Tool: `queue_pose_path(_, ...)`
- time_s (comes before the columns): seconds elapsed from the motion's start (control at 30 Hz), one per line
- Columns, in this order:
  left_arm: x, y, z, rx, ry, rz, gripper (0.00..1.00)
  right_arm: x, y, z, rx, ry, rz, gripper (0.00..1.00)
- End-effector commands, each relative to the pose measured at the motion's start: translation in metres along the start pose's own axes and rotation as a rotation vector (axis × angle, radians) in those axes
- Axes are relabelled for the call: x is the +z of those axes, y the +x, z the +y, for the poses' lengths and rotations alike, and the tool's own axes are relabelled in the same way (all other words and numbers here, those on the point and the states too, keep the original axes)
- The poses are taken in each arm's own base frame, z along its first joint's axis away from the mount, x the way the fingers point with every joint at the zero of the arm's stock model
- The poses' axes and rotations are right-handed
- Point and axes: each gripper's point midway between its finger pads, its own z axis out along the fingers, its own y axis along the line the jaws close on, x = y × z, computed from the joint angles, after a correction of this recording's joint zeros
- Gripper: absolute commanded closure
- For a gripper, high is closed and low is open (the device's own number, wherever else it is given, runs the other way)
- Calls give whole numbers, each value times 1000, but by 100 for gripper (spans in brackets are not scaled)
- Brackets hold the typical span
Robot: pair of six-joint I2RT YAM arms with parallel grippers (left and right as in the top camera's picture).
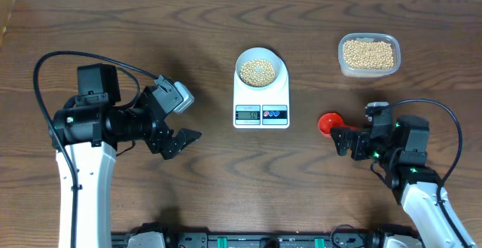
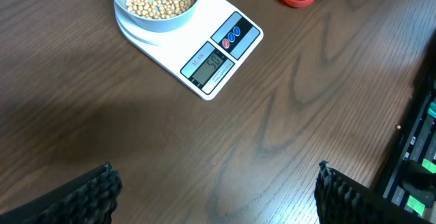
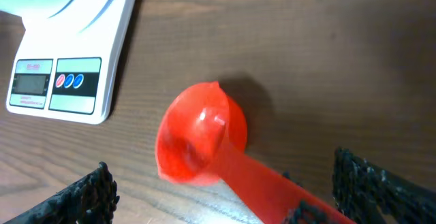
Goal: Scoop item into bowl and weigh 50g on scale
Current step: 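Open the right gripper and release the red scoop on the table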
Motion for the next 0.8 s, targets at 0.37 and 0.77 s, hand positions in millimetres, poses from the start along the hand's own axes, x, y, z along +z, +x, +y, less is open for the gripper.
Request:
queue_pose_path(0.37, -6, -10, -1, 33, -9, -26, 7, -16, -51, -9, 190, 123, -143, 1)
queue_pose_path(0.77, -6, -10, -1, 33, -9, -26, 7, -21, 47, 0, 389, 139, 246, 1)
